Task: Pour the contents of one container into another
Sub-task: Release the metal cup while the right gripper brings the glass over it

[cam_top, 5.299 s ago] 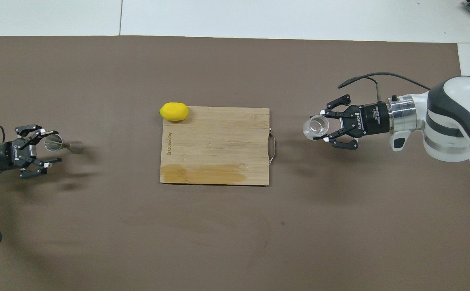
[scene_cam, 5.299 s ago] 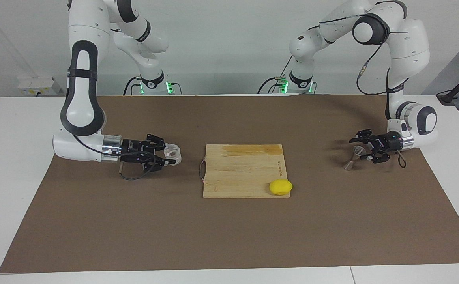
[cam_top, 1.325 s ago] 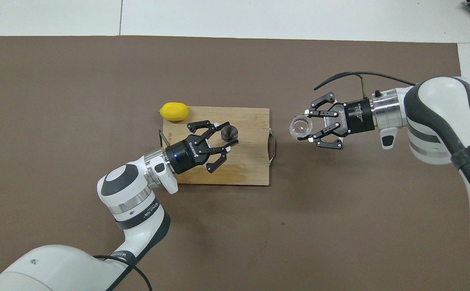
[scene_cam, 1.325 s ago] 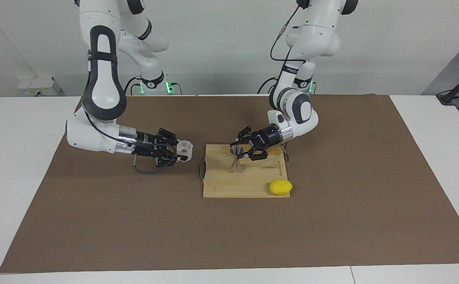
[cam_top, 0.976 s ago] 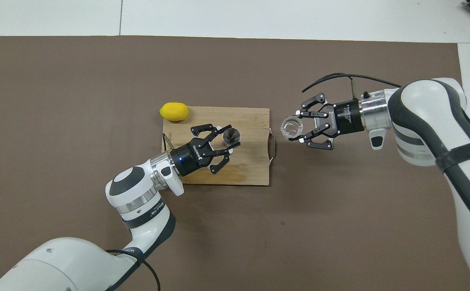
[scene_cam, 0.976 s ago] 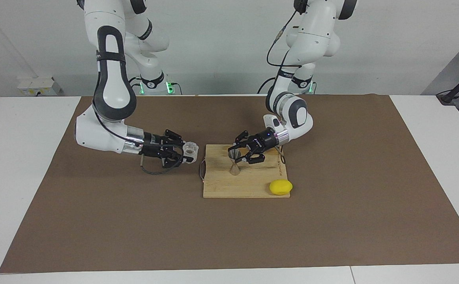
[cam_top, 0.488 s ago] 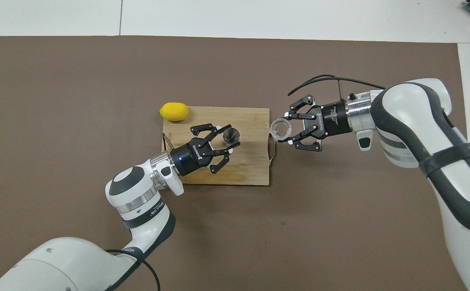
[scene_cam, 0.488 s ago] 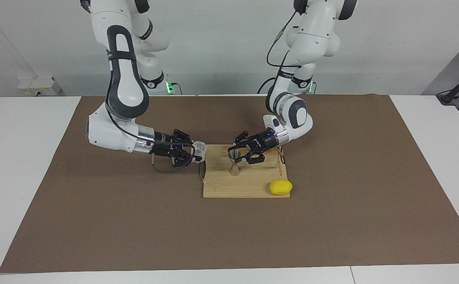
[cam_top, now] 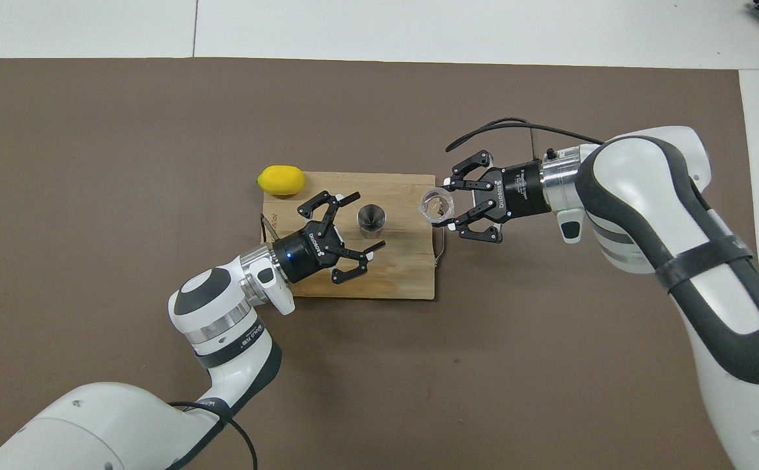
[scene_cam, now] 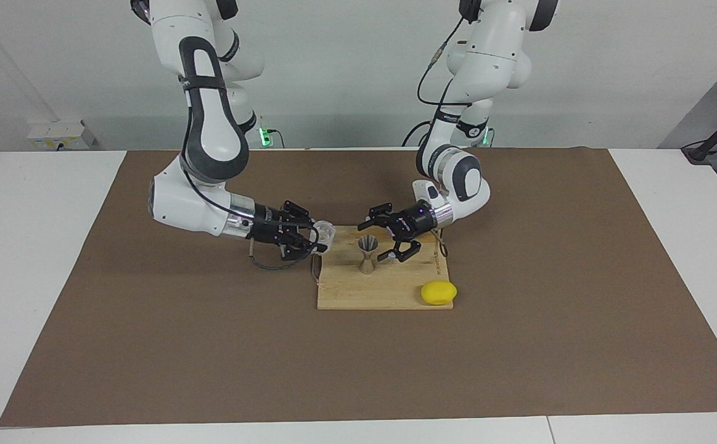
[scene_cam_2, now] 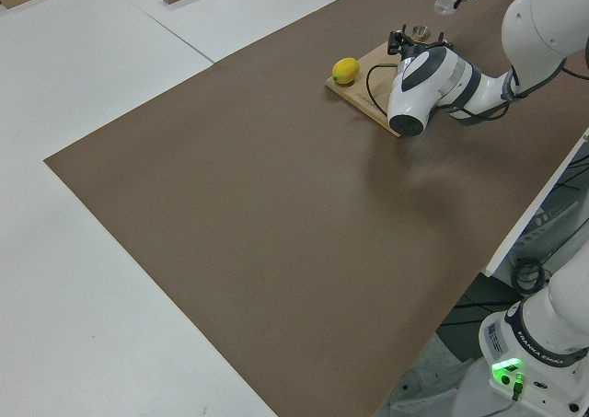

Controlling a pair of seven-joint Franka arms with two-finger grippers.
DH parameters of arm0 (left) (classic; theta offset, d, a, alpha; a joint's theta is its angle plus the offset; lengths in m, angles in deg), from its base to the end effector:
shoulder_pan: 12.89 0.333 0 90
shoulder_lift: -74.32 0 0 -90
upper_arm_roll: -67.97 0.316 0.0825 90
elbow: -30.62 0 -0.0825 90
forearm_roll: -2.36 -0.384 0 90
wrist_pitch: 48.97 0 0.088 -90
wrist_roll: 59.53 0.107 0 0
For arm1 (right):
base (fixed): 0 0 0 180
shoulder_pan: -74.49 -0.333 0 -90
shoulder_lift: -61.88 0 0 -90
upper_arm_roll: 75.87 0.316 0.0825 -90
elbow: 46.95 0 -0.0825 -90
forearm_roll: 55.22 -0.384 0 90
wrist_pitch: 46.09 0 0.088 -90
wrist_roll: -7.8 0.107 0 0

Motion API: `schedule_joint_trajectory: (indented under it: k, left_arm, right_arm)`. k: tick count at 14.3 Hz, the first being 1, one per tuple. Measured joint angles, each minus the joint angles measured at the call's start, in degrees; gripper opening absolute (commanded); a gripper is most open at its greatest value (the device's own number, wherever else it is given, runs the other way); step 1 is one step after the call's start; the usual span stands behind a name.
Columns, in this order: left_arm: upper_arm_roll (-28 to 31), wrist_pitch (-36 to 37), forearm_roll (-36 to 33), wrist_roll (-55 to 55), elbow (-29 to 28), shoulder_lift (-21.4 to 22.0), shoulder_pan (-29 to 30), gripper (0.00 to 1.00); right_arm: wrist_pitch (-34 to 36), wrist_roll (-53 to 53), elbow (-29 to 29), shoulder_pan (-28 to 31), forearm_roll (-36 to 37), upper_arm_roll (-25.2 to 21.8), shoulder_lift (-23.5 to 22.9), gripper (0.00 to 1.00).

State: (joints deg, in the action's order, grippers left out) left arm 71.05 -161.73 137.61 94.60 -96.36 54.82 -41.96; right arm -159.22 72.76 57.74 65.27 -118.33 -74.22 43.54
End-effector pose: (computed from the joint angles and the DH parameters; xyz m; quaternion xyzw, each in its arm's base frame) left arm 0.4922 -0.2909 0.2514 0.5895 -0.3722 0.5912 0.4055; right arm 0.6102 0.1738 0.3762 -0.6420 0.6046 0.3447 0.3217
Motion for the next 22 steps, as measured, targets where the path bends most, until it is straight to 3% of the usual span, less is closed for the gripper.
schedule_joint_trajectory:
  k: [5, 10, 15, 22]
  left_arm:
    - [0.92, 3.21, -1.35, 0.08, -3.15, -0.01, 1.92, 1.00]
    - [1.05, 7.64, -10.38, 0.09, -6.95, 1.86, 9.52, 1.00]
    - [1.17, 10.23, -25.21, 0.08, -10.17, 7.14, 20.15, 1.00]
    - [1.57, 19.86, -52.54, -3.86, -9.29, 9.62, 39.92, 1.00]
  right_arm:
    - [-3.59, 2.10, -0.98, -2.25, -0.02, 0.01, -0.01, 0.00]
    - [-7.31, 2.76, -1.51, -4.60, -0.09, 0.01, -0.12, 0.00]
    - [-8.77, 2.89, -1.95, -6.45, 0.20, 0.02, -0.39, 0.00]
    - [-8.74, 4.16, -2.54, -7.09, 5.69, -0.04, -0.44, 0.00]
